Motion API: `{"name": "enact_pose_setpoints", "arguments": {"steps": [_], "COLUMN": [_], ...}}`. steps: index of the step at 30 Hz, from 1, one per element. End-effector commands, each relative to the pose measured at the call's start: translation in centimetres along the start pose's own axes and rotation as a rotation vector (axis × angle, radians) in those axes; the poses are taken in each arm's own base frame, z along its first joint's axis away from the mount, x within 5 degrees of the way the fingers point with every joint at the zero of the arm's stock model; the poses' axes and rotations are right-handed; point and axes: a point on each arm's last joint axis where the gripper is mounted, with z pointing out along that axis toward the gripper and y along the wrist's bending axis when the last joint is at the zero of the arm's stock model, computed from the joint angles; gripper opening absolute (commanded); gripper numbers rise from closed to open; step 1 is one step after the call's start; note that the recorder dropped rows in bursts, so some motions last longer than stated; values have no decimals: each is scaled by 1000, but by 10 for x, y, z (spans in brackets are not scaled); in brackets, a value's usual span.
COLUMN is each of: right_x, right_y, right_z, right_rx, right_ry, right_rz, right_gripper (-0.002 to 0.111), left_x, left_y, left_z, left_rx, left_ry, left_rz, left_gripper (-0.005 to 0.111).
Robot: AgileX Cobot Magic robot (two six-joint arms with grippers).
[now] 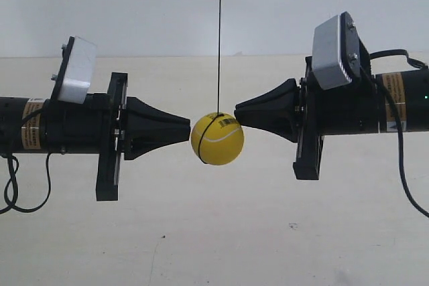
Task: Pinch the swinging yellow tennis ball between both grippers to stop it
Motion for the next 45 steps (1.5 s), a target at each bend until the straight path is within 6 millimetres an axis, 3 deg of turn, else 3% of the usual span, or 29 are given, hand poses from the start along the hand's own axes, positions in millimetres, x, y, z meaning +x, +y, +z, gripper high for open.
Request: {"name": "enact_pose_setpoints", "arguments": {"steps": [1,13,28,33,38,45], "right_x": [-1,-1,-5,-10,-28,-83], "right_y": [-4,-11,-11,-20,-24,-14], "right_z": [0,-3,-6,-9,-23,-66], "right_rx": [40,125,154,263,396,668], "right_ry": [10,45,49,25,12,-109], "right_rz": [-20,-42,-59,-52,-89,-150], "right_gripper": [0,0,0,0,0,0], "left_x": [-2,4,5,1,-22,-80], "left_y": [4,17,17,21,23,21], "left_z": [-2,-23,-24,-29,-36,-63], "left_rx": [-22,-97,-99,-141,-211,-483], "left_ry": [-17,-4,-1,-18,-20,8], "left_rz": [1,-29,-28,-35,14,92], "left_gripper": [5,5,5,5,5,5]}}
